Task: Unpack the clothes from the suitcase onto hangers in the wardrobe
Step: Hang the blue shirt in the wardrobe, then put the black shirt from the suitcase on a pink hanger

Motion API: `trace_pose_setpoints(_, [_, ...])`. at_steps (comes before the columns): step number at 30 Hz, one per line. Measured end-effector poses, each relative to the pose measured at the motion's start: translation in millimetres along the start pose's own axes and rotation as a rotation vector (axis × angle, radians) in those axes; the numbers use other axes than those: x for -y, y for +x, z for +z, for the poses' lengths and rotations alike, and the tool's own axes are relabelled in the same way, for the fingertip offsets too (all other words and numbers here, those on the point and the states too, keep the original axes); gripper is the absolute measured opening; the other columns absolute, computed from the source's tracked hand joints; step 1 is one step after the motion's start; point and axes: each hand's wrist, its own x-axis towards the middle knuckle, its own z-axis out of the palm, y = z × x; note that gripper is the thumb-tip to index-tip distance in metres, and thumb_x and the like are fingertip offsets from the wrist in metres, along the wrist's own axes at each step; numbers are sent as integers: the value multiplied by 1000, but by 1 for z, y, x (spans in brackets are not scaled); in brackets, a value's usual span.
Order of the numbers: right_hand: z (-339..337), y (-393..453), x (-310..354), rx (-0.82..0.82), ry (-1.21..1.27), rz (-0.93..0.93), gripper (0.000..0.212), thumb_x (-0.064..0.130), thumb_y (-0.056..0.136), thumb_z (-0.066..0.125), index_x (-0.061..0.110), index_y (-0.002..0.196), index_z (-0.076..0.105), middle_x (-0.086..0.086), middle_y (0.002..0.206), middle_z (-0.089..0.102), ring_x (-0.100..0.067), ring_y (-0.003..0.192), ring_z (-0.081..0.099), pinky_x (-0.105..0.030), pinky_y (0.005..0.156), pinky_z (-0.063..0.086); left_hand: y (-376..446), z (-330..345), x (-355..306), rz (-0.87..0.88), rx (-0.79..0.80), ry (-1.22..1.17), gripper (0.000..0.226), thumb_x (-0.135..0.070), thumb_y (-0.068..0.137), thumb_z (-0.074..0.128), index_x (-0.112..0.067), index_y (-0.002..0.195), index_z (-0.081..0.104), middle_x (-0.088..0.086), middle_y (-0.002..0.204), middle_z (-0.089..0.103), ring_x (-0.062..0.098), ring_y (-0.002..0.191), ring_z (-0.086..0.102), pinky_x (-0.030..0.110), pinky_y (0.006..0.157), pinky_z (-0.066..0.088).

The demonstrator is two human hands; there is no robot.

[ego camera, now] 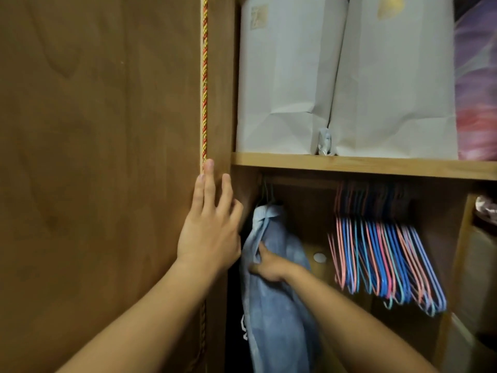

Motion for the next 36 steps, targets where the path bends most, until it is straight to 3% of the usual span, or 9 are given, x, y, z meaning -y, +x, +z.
trace_pose_setpoints(2, [-21,-26,-13,5,-271,-15,69,43,96,57,14,153,32,-10,151,45,-32,137,44,-33,109,37,-6,7,-3,67,21,-17,53,-42,93,43,-13,136,53,29,164,12,66,139,-23,68,117,-10])
trace_pose_setpoints(4, [-42,-48,-32,-335,-627,-8,38,38,97,51,16,128,59,-11,129,59,-34,121,51,-37,96,43,-12,14,-10,122,44,-9,48,-41,95,41,-14,130,57,30,164,11,66,139,-23,67,117,-13])
trace_pose_setpoints(6, [-63,-61,-54,-602,-899,123,25,26,95,52,18,116,62,-8,120,56,-30,112,49,-39,89,42,-16,16,-16,135,68,-22,45,-41,97,37,-16,127,58,29,164,10,66,138,-26,66,117,-16])
trace_pose_setpoints(8, [-79,-69,-68,-684,-961,252,22,25,95,53,18,115,59,-7,117,55,-27,109,52,-40,88,42,-17,19,-20,138,73,-49,43,-38,97,35,-16,125,60,28,164,11,65,139,-26,65,117,-19])
trace_pose_setpoints(12, [-91,-77,-76,-598,-903,296,36,19,98,48,5,131,46,-9,126,61,-27,113,64,-36,89,50,-16,20,-19,130,41,-66,41,-35,93,38,-15,117,65,27,162,23,64,142,-17,63,118,-18])
trace_pose_setpoints(17, [-96,-73,-65,-600,-636,331,30,1,96,41,-1,123,52,-18,122,65,-38,116,61,-43,92,50,-17,21,-19,125,37,-121,42,-41,91,43,-15,113,68,26,161,26,63,144,-13,63,120,-11])
trace_pose_setpoints(21, [-93,-64,-52,-630,-375,282,22,13,99,48,-1,116,53,-23,118,65,-44,114,60,-44,88,49,-17,21,-19,109,0,-179,45,-44,89,39,-17,115,64,26,164,19,59,146,-16,62,122,-5])
trace_pose_setpoints(30, [-124,-86,-51,-628,-321,344,21,11,89,60,-1,106,62,-28,114,66,-43,107,63,-42,85,51,-16,19,-20,73,1,-272,41,-44,88,44,-19,105,71,22,160,31,47,153,-1,58,123,-7])
trace_pose_setpoints(36, [-93,-109,-43,-633,-281,336,24,14,96,49,-2,113,56,-29,117,63,-45,108,60,-42,84,48,-22,26,-22,81,-3,-278,34,-36,91,48,-19,108,72,22,157,34,47,152,5,56,122,-14])
